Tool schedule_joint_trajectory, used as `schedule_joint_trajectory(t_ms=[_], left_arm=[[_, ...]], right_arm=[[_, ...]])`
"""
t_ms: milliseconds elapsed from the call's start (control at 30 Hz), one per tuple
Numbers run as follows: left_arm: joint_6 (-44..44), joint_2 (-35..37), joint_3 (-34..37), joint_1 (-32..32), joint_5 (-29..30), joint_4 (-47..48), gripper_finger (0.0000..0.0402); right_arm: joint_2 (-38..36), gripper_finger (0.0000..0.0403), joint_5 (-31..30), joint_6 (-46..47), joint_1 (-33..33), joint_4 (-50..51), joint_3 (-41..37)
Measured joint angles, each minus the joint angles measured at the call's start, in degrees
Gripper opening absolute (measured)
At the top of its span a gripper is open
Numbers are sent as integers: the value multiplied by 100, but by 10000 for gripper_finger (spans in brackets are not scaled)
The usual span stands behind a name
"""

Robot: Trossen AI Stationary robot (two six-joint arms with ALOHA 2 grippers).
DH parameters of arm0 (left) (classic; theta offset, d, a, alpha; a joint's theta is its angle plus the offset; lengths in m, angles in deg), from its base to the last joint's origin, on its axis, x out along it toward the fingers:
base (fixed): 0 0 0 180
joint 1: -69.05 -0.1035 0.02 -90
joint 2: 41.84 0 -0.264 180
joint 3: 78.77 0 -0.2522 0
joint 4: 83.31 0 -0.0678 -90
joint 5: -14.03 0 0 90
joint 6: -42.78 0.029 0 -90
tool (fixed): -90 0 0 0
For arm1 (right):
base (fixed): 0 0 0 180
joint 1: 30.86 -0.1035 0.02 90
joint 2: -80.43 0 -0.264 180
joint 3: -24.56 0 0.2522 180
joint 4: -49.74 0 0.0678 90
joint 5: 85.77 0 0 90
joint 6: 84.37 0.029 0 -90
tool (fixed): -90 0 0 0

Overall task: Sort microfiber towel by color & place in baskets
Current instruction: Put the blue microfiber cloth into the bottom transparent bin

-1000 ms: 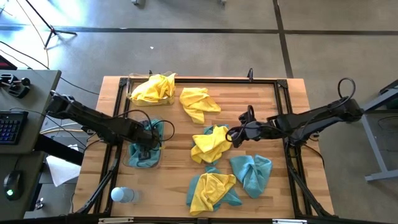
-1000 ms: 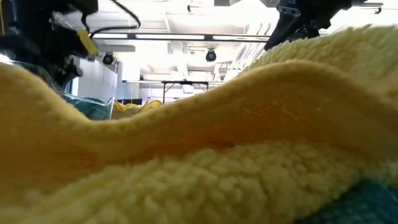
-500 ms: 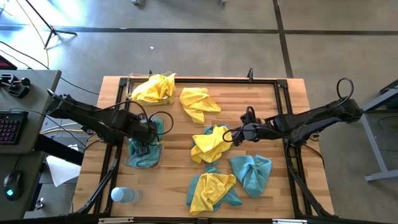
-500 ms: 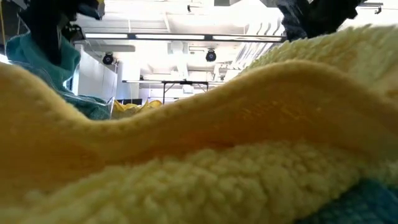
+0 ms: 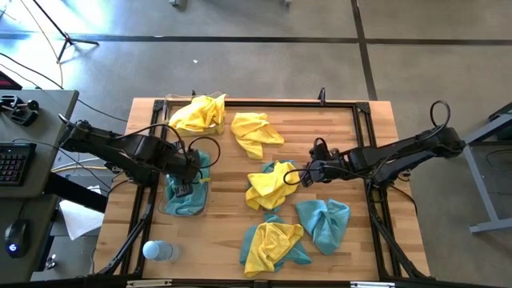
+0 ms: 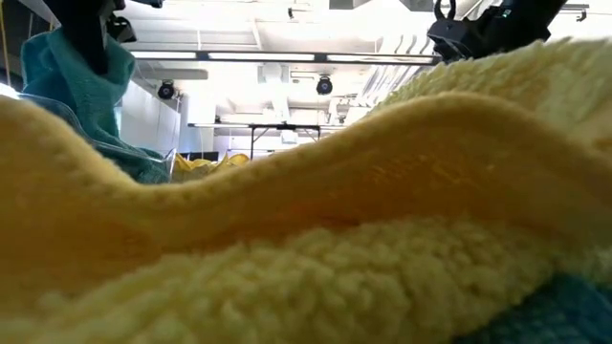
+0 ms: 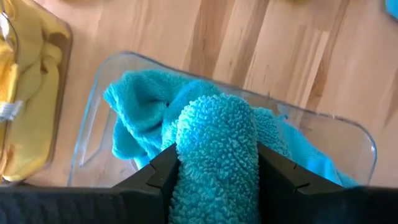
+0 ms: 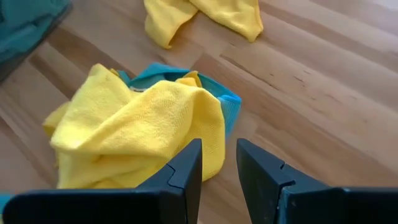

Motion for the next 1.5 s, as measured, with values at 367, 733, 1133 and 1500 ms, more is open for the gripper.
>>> schedule_joint_trajectory(t_ms=[367,733,1133,1500], left_arm=[[-83,-73,670,0,-408,-338,145],[-985,-72,2218,-6,-680,-1312,145],[-1084,-72,2240,-7,-662,-1394,152],[-950,-72,2240,-5,-675,-1414,251]], right_arm=[[137,93,-580,-170,0,-155,0],[236,93,-505,-386,37,-290,2],[236,93,-448,-384,35,-519,2],[236,93,-407,-263,35,-548,3]])
